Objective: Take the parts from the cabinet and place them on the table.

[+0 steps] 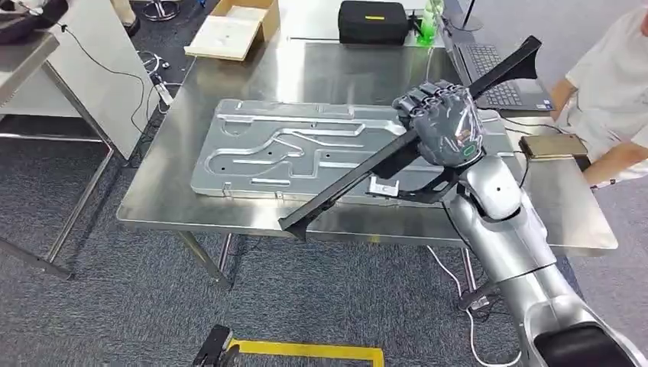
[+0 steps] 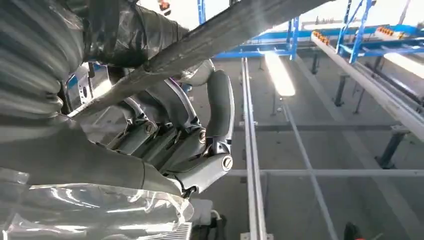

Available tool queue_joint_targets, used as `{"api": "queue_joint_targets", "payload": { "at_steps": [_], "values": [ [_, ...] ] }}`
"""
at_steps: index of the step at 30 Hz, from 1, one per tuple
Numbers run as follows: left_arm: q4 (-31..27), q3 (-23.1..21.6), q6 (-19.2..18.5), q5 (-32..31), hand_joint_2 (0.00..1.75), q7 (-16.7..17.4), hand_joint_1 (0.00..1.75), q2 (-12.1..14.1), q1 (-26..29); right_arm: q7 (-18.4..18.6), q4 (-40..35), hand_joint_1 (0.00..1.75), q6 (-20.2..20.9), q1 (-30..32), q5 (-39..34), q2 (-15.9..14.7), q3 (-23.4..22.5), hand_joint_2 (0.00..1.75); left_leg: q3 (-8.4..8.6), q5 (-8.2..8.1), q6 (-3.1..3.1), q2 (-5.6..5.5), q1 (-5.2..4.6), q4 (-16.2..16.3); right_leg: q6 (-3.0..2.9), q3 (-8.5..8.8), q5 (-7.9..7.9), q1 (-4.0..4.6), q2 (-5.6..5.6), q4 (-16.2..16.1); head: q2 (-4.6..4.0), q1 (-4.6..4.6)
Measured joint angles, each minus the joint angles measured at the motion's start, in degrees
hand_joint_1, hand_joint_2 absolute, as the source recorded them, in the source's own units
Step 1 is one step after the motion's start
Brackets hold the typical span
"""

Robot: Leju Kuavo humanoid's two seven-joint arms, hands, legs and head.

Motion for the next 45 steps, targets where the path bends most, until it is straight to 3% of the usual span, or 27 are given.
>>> {"api": "queue_joint_targets", "payload": {
  "at_steps": [3,4,6,7,8,10,11,12,13,16,18,19,21,22,23,25,27,28,31,33,35,37,38,40,42,43,45],
  "values": [
    [0.0,0.0,0.0,0.0,0.00,0.0,0.00,0.0,-0.2,0.0,0.0,1.75,0.0,-0.1,0.0,0.0,0.0,1.75,0.47,0.83,1.37,0.08,0.49,-1.2,0.91,-0.36,-1.11,-0.19,-0.01,1.1,0.00,0.04],
    [0.0,0.0,0.0,0.0,0.00,0.0,0.00,0.0,-0.2,0.0,0.0,1.75,0.0,-0.1,0.0,0.0,0.0,1.75,0.41,0.92,1.64,0.08,0.50,-1.2,1.00,-1.63,-3.14,-0.16,0.01,4.0,0.00,0.04],
    [0.0,0.0,0.0,0.0,0.00,0.0,0.00,0.0,-0.1,0.0,0.2,1.75,0.0,0.0,0.0,0.0,0.0,1.75,0.36,0.90,1.73,0.08,0.41,-1.2,1.33,-6.05,-7.50,-0.18,0.01,13.4,0.00,0.02],
    [0.0,0.0,-0.1,0.0,0.00,0.0,0.00,0.0,-0.1,0.0,0.3,1.75,0.0,0.2,0.0,0.0,0.0,1.75,0.29,0.89,1.73,0.08,0.39,-1.1,1.44,-7.59,-8.24,-0.18,0.01,16.5,0.00,0.04],
    [0.0,0.0,-0.1,0.0,0.00,-0.1,0.00,0.0,0.0,0.0,0.5,1.75,-0.1,0.2,0.0,0.0,0.1,1.75,0.26,0.87,1.74,0.07,0.39,-1.0,1.47,-7.98,-7.65,-0.19,0.00,17.0,0.00,0.04],
    [0.0,0.0,-0.2,0.0,0.00,-0.1,0.00,0.0,0.0,0.0,0.7,1.75,-0.1,0.2,0.0,0.0,0.2,1.75,0.29,0.64,1.61,0.04,0.42,-0.7,1.33,-5.07,-3.46,-0.25,-0.01,11.0,0.00,0.04],
    [0.0,-0.1,-0.2,0.0,0.00,-0.1,0.00,-0.1,-0.1,0.0,0.7,1.75,-0.1,0.1,0.0,0.0,0.2,1.75,0.31,0.49,1.46,0.01,0.43,-0.5,1.20,-2.52,-1.01,-0.30,-0.02,5.9,0.00,0.04],
    [0.0,-0.1,-0.2,0.0,0.00,-0.2,0.00,-0.2,-0.1,0.0,0.7,1.75,-0.2,0.0,0.0,0.0,0.2,1.75,0.24,0.28,1.16,-0.01,0.39,-0.3,0.97,-0.40,0.01,-0.35,-0.03,1.2,0.00,0.04],
    [0.0,-0.1,-0.2,0.0,0.00,-0.2,0.00,-0.2,-0.2,0.0,0.8,1.75,-0.2,-0.1,0.0,0.0,0.2,1.75,-0.11,0.11,0.86,-0.05,-0.11,0.1,0.78,0.12,-0.55,0.14,-0.01,0.3,0.00,0.04],
    [0.0,-0.1,-0.2,0.0,0.00,-0.3,0.00,-0.2,-0.1,0.0,1.0,1.75,-0.4,0.0,0.0,0.0,0.2,1.75,-0.01,0.31,0.15,-0.03,0.05,-0.3,-0.01,-0.22,-0.44,0.23,0.12,0.5,0.00,0.02],
    [0.0,-0.1,-0.2,0.0,0.00,-0.3,0.00,-0.2,-0.1,0.0,1.0,1.75,-0.4,-0.1,0.0,0.0,0.2,1.75,-0.29,-0.48,-0.53,0.04,0.17,0.5,-0.77,0.17,-0.08,-0.33,0.02,-0.1,0.00,0.02],
    [0.0,-0.1,-0.2,0.0,0.00,-0.3,0.00,-0.2,-0.1,0.0,1.0,1.75,-0.4,-0.2,0.0,0.0,0.2,1.75,-1.23,-2.20,-0.84,0.08,0.17,2.8,-1.20,0.19,-0.09,-0.36,-0.02,-0.1,0.00,-0.02],
    [0.0,-0.2,-0.2,0.0,0.00,-0.3,0.00,-0.2,-0.1,0.0,1.0,1.75,-0.4,-0.1,0.0,0.1,0.2,1.75,-5.50,-6.81,-1.26,0.08,0.32,12.0,-1.44,0.17,-0.19,-0.28,-0.07,-0.1,0.00,0.00],
    [0.0,-0.2,-0.2,0.0,0.00,-0.3,0.00,-0.2,0.0,0.0,1.1,1.75,-0.4,-0.1,0.0,0.1,0.2,1.75,-7.55,-8.11,-1.40,0.08,0.33,16.2,-1.49,0.15,-0.22,-0.22,-0.07,-0.1,0.00,0.00],
    [0.0,-0.2,-0.2,-0.1,0.00,-0.3,0.00,-0.2,0.1,0.0,1.2,1.75,-0.4,0.0,0.0,0.1,0.2,1.75,-8.41,-7.80,-1.44,0.08,0.37,17.7,-1.52,0.17,-0.24,-0.20,-0.07,-0.1,0.00,0.00],
    [0.0,-0.2,-0.3,-0.1,0.00,-0.4,0.00,-0.1,0.1,0.0,1.4,1.75,-0.4,0.0,0.0,0.1,0.3,1.75,-6.35,-4.15,-1.21,0.08,0.39,12.9,-1.46,0.28,-0.31,-0.16,-0.01,0.0,0.00,0.00],
    [0.0,-0.2,-0.3,-0.3,0.00,-0.5,0.00,-0.1,0.0,0.0,1.4,1.75,-0.4,0.0,0.0,0.1,0.3,1.75,-1.32,1.00,-0.53,0.09,0.37,2.3,-1.17,0.62,-0.53,-0.12,0.02,0.0,0.00,0.00],
    [0.0,-0.2,-0.3,-0.4,0.00,-0.5,0.00,-0.1,-0.1,0.0,1.4,1.75,-0.4,-0.1,0.0,0.1,0.3,1.75,-0.22,0.17,-0.25,0.04,0.06,0.4,-0.89,0.55,-0.66,0.21,0.05,0.1,0.00,0.00],
    [0.0,-0.4,-0.5,-0.5,0.00,-0.7,0.00,-0.1,0.1,0.0,1.6,1.75,-0.5,-0.1,-0.1,0.1,0.3,1.75,-0.26,0.29,0.26,-0.01,-0.16,-0.1,-0.03,0.46,-0.40,-0.01,0.02,-0.2,0.00,0.02],
    [0.0,-0.4,-0.5,-0.5,0.00,-0.7,0.00,-0.2,0.0,0.0,1.6,1.75,-0.5,-0.2,-0.1,0.1,0.3,1.75,0.37,0.93,1.14,0.05,0.46,-1.2,0.62,0.43,-0.89,-0.13,-0.03,0.2,0.00,-0.02],
    [0.0,-0.4,-0.5,-0.5,0.00,-0.8,0.00,-0.2,-0.2,0.0,1.7,1.75,-0.5,-0.5,-0.1,0.1,0.3,1.75,0.45,1.00,1.88,0.06,0.37,-1.5,0.97,-1.91,-3.89,-0.04,0.04,5.1,0.00,-0.02],
    [0.0,-0.4,-0.5,-0.5,0.00,-0.8,0.00,-0.2,-0.1,0.0,1.9,1.75,-0.5,-0.3,-0.2,0.0,0.3,1.75,0.44,0.89,2.00,0.06,0.28,-1.4,1.35,-6.65,-7.62,-0.07,0.03,14.4,0.00,0.02],
    [0.0,-0.4,-0.5,-0.5,0.00,-0.8,0.00,-0.2,-0.1,0.0,2.1,1.75,-0.5,-0.2,-0.2,0.0,0.3,1.75,0.44,0.86,2.01,0.04,0.27,-1.3,1.44,-8.04,-7.83,-0.13,0.02,16.7,0.00,0.02],
    [0.0,-0.4,-0.5,-0.5,0.00,-0.8,0.00,-0.2,0.0,0.0,2.1,1.75,-0.5,-0.1,-0.2,0.0,0.3,1.75,0.47,0.53,1.89,-0.01,0.28,-1.0,1.44,-7.01,-4.49,-0.17,0.01,13.5,0.00,0.02],
    [0.0,-0.4,-0.6,-0.5,0.00,-0.8,0.00,-0.2,0.0,0.0,2.1,1.75,-0.5,-0.2,-0.2,0.0,0.3,1.75,0.61,-0.05,1.51,-0.05,0.32,-0.4,1.18,-2.25,0.70,-0.19,-0.03,3.6,0.00,0.02],
    [0.0,-0.4,-0.6,-0.5,0.00,-0.8,0.00,-0.2,0.0,0.0,2.1,1.75,-0.5,-0.3,-0.2,0.0,0.3,1.75,0.48,-0.32,1.20,-0.06,0.23,-0.2,0.86,-0.90,0.15,-0.08,-0.02,1.2,0.00,0.04],
    [0.0,-0.4,-0.6,-0.5,0.00,-0.8,0.00,-0.2,-0.1,-0.1,2.1,1.75,-0.6,-0.3,-0.2,0.1,0.3,1.75,0.24,-0.35,0.66,-0.05,-0.07,0.0,0.36,-0.97,0.18,0.29,0.08,0.6,0.00,0.02]
  ]
}}
